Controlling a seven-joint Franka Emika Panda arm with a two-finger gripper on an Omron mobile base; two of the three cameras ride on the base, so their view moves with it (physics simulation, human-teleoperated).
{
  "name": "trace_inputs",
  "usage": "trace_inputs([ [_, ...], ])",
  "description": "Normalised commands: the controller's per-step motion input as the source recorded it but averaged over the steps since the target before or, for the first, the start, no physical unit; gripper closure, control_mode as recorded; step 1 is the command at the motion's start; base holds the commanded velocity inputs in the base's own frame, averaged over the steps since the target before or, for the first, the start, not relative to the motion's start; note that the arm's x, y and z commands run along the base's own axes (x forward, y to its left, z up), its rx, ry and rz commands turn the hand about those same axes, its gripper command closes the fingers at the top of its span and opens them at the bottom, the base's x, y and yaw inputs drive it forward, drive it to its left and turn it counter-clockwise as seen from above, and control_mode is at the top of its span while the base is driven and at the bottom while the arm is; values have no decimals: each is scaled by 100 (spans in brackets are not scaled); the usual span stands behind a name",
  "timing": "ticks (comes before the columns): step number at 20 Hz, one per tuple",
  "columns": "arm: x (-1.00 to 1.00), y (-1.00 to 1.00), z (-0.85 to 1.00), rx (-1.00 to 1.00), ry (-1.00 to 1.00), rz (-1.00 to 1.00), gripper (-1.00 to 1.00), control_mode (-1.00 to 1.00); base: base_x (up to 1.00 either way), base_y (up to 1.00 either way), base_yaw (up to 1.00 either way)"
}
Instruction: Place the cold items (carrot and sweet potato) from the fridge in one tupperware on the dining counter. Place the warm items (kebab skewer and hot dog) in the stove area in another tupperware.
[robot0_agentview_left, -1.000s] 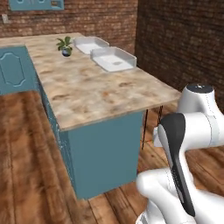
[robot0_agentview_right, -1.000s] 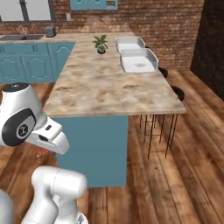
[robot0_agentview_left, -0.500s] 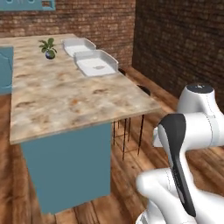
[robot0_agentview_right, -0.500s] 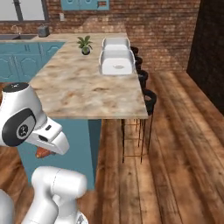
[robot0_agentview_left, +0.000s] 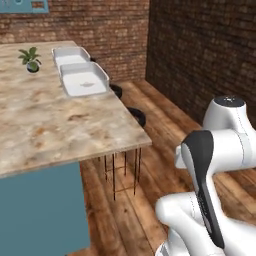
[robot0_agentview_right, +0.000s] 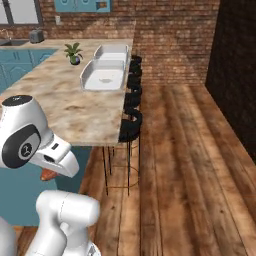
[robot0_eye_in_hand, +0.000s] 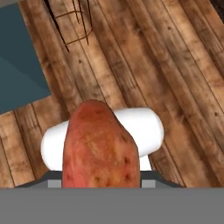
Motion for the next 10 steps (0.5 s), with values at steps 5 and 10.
trace_inputs([
  [5, 0, 0, 0, 0, 0, 0, 100, 100, 85, -100, 8],
  [10, 0, 0, 0, 0, 0, 0, 100, 100, 76, -100, 22],
])
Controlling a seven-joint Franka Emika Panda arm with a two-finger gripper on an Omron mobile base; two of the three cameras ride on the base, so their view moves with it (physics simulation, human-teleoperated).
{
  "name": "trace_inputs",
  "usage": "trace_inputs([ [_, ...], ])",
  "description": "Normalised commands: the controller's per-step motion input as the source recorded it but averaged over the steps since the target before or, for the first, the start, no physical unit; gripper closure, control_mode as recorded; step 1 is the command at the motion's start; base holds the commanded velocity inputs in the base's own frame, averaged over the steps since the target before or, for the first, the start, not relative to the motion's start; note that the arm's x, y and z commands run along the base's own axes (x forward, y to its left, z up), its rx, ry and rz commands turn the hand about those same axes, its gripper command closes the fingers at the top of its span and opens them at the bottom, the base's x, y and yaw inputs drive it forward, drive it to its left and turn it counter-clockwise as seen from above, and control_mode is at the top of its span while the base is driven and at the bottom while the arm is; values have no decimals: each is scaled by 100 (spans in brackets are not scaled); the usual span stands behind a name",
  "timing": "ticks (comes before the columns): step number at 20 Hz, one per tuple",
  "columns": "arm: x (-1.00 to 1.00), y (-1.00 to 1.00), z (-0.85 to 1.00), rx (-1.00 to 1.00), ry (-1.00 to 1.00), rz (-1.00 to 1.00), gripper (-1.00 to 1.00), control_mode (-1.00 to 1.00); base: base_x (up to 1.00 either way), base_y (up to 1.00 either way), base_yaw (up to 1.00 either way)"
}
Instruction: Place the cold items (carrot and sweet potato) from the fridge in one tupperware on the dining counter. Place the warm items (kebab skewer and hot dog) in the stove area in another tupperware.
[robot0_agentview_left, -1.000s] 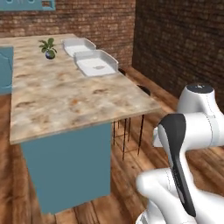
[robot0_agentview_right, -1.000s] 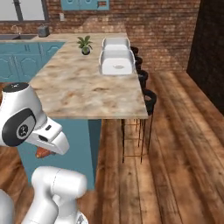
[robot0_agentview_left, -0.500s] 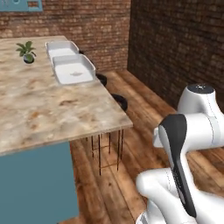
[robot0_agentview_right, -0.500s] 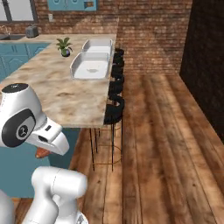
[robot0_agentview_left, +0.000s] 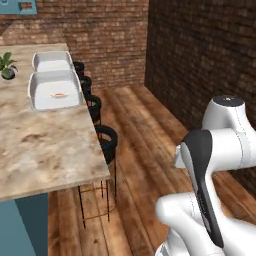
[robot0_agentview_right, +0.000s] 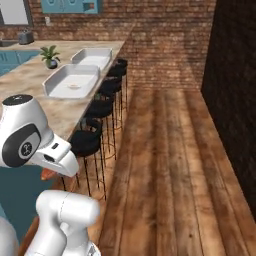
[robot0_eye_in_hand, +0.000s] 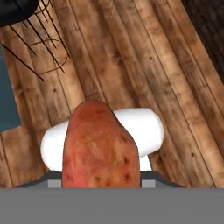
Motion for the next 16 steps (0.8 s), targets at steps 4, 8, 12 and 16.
trace_inputs([
  [4, 0, 0, 0, 0, 0, 0, 100, 100, 56, -100, 49],
  [8, 0, 0, 0, 0, 0, 0, 100, 100, 36, -87, 72],
  [12, 0, 0, 0, 0, 0, 0, 100, 100, 7, -70, 81],
  [16, 0, 0, 0, 0, 0, 0, 100, 100, 5, -82, 76],
])
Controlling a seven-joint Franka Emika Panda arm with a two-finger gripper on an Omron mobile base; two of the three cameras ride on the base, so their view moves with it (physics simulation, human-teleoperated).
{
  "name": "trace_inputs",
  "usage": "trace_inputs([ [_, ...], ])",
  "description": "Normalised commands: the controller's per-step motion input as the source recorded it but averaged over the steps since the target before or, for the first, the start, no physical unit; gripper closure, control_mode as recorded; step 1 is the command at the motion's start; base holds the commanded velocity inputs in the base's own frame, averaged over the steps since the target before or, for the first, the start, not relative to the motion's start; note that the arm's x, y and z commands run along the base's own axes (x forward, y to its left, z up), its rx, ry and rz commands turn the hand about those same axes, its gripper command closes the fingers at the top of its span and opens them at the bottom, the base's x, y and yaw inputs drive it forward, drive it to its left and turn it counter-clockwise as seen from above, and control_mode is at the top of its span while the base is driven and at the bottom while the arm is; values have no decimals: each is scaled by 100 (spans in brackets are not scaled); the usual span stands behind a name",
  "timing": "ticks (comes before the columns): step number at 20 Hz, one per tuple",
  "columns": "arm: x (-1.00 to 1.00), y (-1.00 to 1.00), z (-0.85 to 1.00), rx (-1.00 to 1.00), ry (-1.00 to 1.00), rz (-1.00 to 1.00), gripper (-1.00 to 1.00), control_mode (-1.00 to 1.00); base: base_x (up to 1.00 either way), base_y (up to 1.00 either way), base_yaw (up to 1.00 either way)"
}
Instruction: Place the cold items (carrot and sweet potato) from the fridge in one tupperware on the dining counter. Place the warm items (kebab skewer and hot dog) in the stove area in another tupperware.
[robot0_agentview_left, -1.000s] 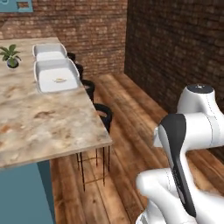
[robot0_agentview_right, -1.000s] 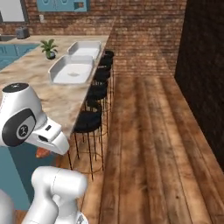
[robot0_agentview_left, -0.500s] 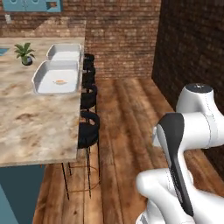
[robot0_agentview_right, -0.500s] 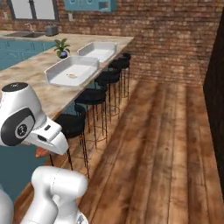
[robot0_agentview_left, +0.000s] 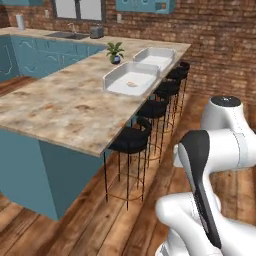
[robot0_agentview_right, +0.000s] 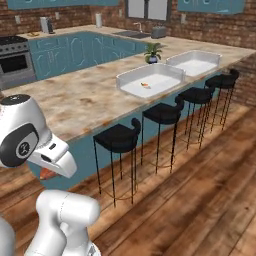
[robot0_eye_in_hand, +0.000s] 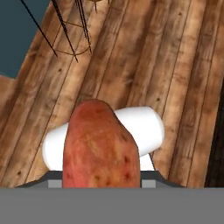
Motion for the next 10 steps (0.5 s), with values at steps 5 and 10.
trace_inputs([
  [5, 0, 0, 0, 0, 0, 0, 100, 100, 29, -99, 48],
  [10, 0, 0, 0, 0, 0, 0, 100, 100, 57, -100, 20],
])
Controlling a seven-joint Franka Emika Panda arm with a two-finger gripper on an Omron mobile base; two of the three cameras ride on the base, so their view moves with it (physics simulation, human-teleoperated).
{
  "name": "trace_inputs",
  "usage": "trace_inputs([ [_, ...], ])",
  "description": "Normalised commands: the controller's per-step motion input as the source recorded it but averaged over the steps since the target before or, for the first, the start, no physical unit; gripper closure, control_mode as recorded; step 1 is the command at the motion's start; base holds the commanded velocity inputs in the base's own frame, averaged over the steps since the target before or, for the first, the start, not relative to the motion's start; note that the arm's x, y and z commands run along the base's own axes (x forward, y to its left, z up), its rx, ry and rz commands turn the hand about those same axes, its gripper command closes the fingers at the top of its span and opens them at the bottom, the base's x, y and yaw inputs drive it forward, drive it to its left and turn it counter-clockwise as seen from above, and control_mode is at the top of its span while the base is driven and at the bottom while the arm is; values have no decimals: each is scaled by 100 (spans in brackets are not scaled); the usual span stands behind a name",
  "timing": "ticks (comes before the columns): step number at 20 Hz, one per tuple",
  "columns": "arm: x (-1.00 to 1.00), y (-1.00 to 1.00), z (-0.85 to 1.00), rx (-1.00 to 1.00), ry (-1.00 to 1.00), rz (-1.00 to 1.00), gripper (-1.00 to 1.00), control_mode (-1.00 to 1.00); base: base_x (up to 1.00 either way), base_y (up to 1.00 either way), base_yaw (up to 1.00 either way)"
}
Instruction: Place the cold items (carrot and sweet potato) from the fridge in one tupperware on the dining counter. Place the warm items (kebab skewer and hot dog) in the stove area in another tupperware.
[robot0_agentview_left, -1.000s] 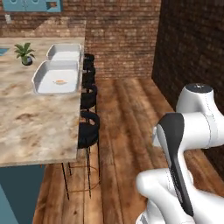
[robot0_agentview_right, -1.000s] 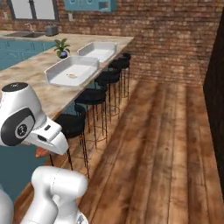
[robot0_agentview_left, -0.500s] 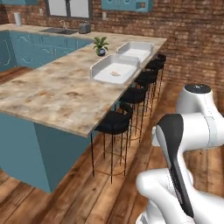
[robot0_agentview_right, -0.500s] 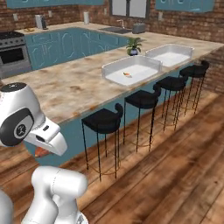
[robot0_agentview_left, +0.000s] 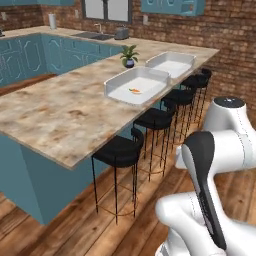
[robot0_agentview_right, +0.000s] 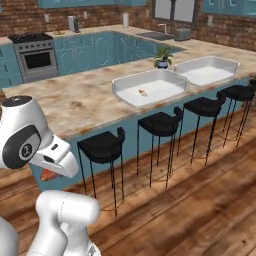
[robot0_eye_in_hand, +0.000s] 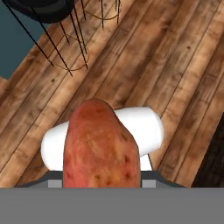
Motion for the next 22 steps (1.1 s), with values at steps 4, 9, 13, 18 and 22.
trace_inputs([
  [4, 0, 0, 0, 0, 0, 0, 100, 100, 71, -100, 20],
  [9, 0, 0, 0, 0, 0, 0, 100, 100, 65, -100, 43],
  [13, 0, 0, 0, 0, 0, 0, 100, 100, 38, -100, 51],
  [18, 0, 0, 0, 0, 0, 0, 100, 100, 32, -100, 57],
  [22, 0, 0, 0, 0, 0, 0, 100, 100, 30, -100, 55],
])
